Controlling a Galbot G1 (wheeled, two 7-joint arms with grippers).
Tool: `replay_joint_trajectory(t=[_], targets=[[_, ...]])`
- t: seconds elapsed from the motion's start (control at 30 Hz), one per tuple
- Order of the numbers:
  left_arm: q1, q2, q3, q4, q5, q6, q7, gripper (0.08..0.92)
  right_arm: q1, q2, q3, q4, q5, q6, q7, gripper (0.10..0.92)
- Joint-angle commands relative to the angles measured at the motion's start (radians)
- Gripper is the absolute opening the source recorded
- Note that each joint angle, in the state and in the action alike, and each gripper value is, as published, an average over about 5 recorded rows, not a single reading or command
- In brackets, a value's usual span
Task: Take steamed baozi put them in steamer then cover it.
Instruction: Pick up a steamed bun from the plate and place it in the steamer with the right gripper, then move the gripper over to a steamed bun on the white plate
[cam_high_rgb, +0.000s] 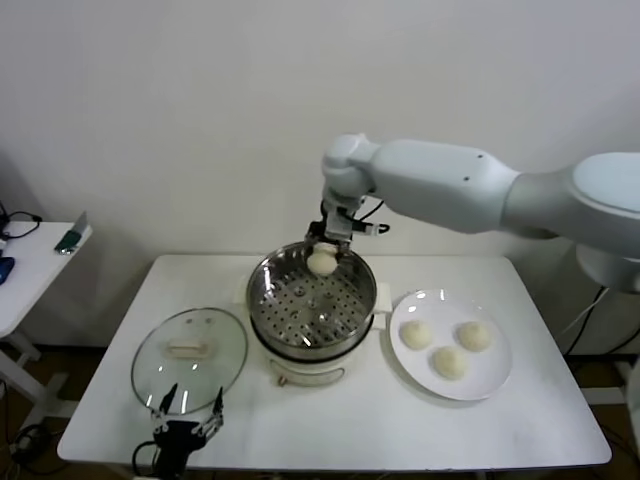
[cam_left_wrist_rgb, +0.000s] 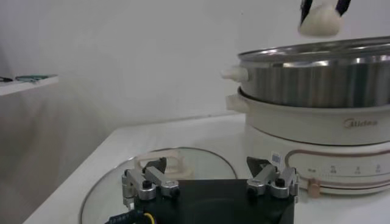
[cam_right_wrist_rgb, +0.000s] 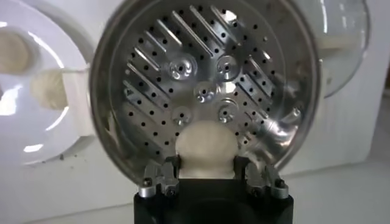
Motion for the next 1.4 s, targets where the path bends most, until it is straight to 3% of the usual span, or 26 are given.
replay_joint_trajectory(t=[0.03, 0.3, 0.5, 0.63, 0.77, 0.93, 1.03, 1.2, 1.4], targets=[[-0.003, 0.0, -0.001, 0.01, -0.001, -0.003, -0.001, 0.823, -0.163, 0.096, 0.056, -0.201, -0.184, 0.097, 0.067, 0.585], [-0.014, 0.0, 0.0, 0.014, -0.001, -0.003, -0.001, 0.823, -0.191, 0.122, 0.077, -0.263, -0.212, 0.11, 0.093, 0.598], [-0.014, -0.002, 0.002, 0.015, 0.0, -0.005, -0.002, 0.823, -0.179, 0.13, 0.079, -0.289, -0.182, 0.127, 0.099, 0.688], [-0.009, -0.004, 0.002, 0.007, 0.001, -0.005, -0.003, 0.823, -0.098, 0.098, 0.019, -0.231, -0.015, 0.117, 0.062, 0.786], [0.0, -0.005, 0.005, -0.002, 0.003, -0.005, -0.003, 0.823, 0.092, 0.028, -0.108, -0.109, 0.334, 0.055, -0.008, 0.82], [0.008, -0.01, 0.011, -0.007, 0.011, -0.005, -0.003, 0.823, 0.331, -0.13, -0.341, 0.076, 0.831, -0.191, -0.081, 0.823], [0.009, -0.01, 0.014, -0.007, 0.012, -0.005, -0.003, 0.823, 0.415, -0.274, -0.422, 0.179, 1.002, -0.428, -0.094, 0.823], [0.003, -0.005, 0.018, -0.006, 0.013, -0.004, -0.002, 0.823, 0.475, -0.495, -0.52, 0.341, 1.045, -0.744, -0.05, 0.823], [-0.007, 0.0, 0.017, -0.006, 0.012, -0.004, -0.002, 0.823, 0.398, -0.665, -0.563, 0.516, 0.985, -0.919, 0.049, 0.823]])
